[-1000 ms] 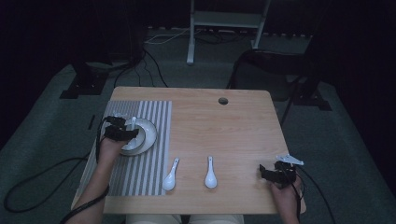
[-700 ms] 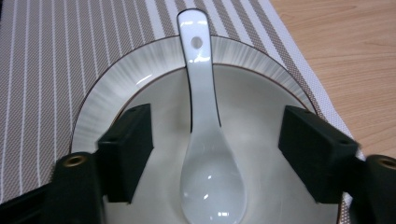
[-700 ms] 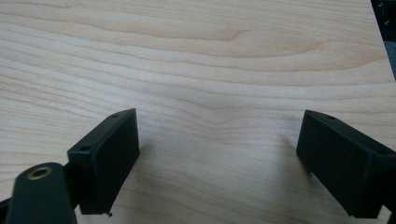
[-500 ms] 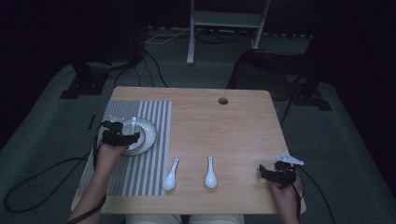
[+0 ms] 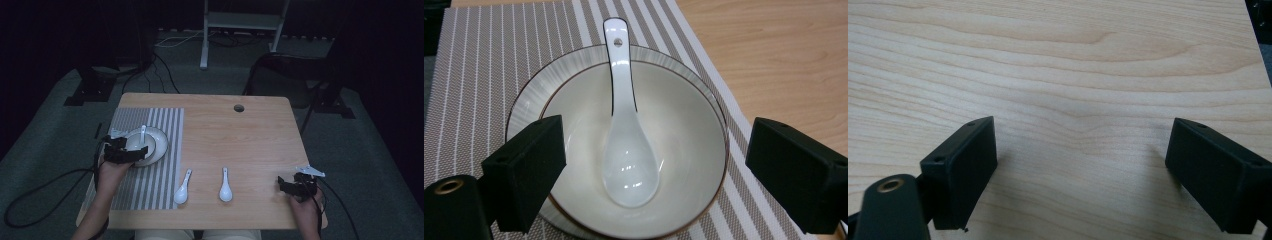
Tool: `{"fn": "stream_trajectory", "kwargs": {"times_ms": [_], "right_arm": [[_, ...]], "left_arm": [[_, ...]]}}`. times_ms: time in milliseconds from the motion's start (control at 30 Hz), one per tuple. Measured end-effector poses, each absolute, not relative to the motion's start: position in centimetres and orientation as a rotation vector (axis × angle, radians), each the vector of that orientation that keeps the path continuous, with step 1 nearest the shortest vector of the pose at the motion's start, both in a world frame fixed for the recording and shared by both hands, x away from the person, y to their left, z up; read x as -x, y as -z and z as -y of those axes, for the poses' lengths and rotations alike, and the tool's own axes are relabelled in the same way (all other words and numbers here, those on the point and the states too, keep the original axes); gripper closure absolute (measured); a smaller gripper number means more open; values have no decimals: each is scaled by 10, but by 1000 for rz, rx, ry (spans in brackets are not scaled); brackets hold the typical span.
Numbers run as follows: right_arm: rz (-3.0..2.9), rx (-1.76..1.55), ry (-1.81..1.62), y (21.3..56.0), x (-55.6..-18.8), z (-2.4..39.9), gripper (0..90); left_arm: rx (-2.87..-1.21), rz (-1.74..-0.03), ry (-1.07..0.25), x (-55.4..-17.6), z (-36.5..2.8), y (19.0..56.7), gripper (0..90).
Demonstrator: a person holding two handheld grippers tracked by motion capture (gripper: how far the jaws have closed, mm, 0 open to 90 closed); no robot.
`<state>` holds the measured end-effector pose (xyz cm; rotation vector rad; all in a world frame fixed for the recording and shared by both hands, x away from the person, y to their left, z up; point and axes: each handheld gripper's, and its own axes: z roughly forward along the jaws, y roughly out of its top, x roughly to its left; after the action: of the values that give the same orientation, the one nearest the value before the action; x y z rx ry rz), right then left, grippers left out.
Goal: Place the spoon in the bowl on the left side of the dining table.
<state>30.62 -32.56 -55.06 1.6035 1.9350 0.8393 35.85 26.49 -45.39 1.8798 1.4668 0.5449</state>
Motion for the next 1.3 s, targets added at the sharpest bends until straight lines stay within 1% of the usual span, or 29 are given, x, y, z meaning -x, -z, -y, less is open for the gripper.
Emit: {"fn": "stream_trajectory", "kwargs": {"times_ms": [33,200,333,367,567,833,1067,1300], "right_arm": [[-1935,-1603,-839,551,-306,326,124],[-1935,-1604,-839,551,-306,326,124],[-1935,-1603,-840,551,-306,326,125],[-1935,-1604,-839,551,-306,326,125],[-1935,-1604,-839,551,-306,326,125],[-1934,-1605,-840,551,-306,325,124],[-1935,-1606,-840,550,-306,326,124],[-1934,-1607,-840,550,-306,326,124]], "left_arm": [[-1881,-1463,-539,-357,-265,455,7],[-1870,-1452,-546,-347,-266,459,7],[-1864,-1444,-576,-341,-267,463,7],[-1868,-1435,-607,-337,-268,465,7],[-1872,-1398,-620,-325,-271,474,7],[-1896,-1412,-624,-310,-279,493,8],[-1881,-1433,-610,-297,-289,502,8],[-1886,-1447,-628,-284,-297,511,8]]}}
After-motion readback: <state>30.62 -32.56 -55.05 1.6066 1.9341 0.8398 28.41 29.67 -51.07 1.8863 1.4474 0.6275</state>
